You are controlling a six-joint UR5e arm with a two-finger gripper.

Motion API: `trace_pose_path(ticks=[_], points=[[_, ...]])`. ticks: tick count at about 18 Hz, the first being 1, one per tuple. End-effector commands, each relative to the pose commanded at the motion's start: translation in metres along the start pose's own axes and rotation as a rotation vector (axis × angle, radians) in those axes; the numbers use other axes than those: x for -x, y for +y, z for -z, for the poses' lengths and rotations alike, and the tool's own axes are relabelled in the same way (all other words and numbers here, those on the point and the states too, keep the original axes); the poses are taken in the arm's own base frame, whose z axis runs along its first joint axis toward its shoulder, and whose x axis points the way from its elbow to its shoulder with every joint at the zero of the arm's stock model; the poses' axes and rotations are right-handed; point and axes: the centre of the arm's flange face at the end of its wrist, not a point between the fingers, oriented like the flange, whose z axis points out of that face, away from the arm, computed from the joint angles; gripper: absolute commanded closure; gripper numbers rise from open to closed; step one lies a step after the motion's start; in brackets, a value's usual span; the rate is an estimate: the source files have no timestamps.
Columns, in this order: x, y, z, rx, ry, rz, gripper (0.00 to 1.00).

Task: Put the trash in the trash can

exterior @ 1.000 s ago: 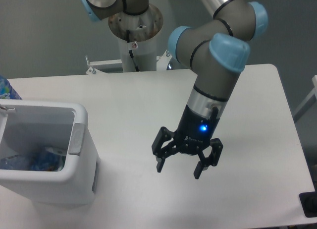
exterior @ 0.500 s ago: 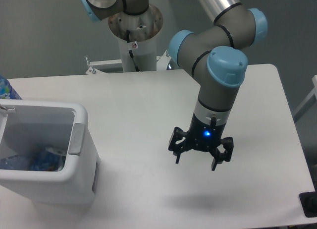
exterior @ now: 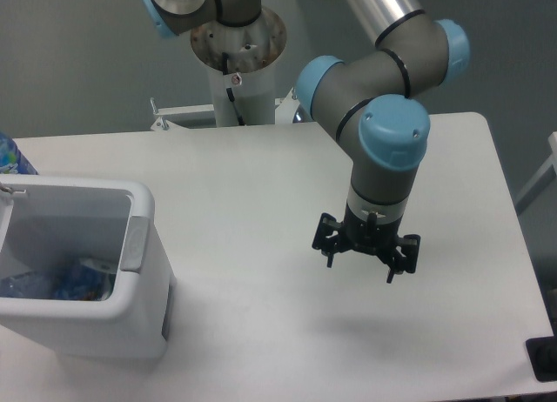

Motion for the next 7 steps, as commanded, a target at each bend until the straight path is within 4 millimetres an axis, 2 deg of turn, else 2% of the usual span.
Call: trace_pose_path(ticks=[7], points=[[-0.0025,0.0021,0.009,0.006,0.003,-0.046,0.0]])
